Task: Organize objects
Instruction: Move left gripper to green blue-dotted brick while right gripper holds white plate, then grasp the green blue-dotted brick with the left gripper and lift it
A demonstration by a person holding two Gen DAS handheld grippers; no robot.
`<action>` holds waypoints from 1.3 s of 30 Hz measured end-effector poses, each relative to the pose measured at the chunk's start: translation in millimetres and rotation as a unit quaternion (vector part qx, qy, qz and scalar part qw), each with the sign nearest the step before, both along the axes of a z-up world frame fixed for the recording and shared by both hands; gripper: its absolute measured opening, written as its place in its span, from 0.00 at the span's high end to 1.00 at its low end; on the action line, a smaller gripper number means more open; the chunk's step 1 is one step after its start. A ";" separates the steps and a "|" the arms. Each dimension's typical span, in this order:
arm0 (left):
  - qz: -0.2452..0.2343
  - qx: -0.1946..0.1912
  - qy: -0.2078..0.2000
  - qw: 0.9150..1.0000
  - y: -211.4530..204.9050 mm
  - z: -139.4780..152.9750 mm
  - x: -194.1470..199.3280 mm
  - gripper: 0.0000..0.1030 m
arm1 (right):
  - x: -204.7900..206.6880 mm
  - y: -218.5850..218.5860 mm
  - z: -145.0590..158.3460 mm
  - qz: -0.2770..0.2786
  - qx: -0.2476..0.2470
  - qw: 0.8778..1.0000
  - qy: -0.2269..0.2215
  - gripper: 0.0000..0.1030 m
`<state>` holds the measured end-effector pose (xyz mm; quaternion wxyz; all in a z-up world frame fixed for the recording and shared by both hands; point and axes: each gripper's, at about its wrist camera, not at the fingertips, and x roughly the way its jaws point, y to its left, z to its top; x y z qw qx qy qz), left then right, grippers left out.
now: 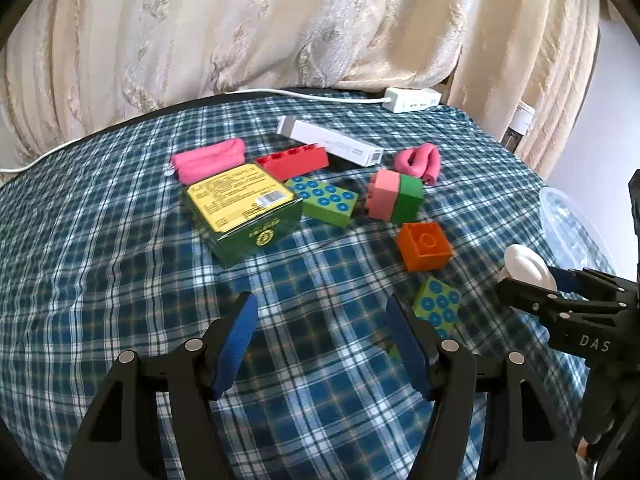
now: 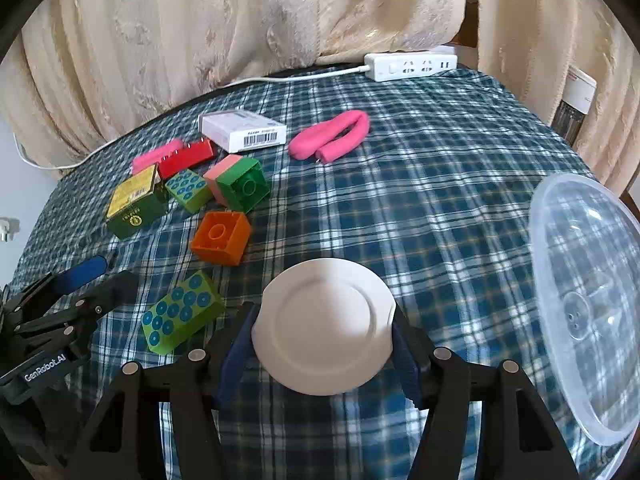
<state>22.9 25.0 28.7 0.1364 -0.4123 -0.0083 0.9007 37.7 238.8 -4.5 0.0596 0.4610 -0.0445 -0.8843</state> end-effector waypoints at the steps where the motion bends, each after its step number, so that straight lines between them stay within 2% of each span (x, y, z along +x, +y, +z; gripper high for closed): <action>1: -0.005 -0.001 0.000 1.000 2.6 1.1 0.4 0.34 | 1.5 1.4 1.4 -0.001 0.000 1.000 0.003 0.36; 3: -0.017 -0.008 0.001 1.000 9.4 2.0 2.6 0.35 | 3.5 3.9 4.0 -0.003 -0.002 1.000 0.008 0.36; 7: -0.048 -0.024 -0.004 0.999 26.4 0.5 6.1 0.48 | 8.4 8.8 7.8 -0.005 -0.011 1.000 0.017 0.36; 18: -0.088 -0.048 -0.012 0.995 60.8 -5.5 8.2 0.50 | 21.4 31.7 20.3 -0.017 -0.038 0.998 0.046 0.36; 22: -0.098 -0.054 -0.023 0.993 68.7 -11.5 7.8 0.59 | 25.0 41.3 23.8 -0.024 -0.047 0.997 0.055 0.36; 26: -0.096 -0.060 -0.023 0.993 72.9 -14.9 7.9 0.63 | 28.8 53.6 26.5 -0.029 -0.055 0.996 0.064 0.36; 30: -0.092 -0.061 -0.024 0.994 74.2 -14.9 6.9 0.70 | 34.1 66.7 30.3 -0.035 -0.061 0.995 0.075 0.36; 39: -0.081 -0.057 -0.024 0.995 80.8 -6.7 10.5 0.70 | 45.7 106.8 35.6 -0.072 -0.074 0.990 0.094 0.36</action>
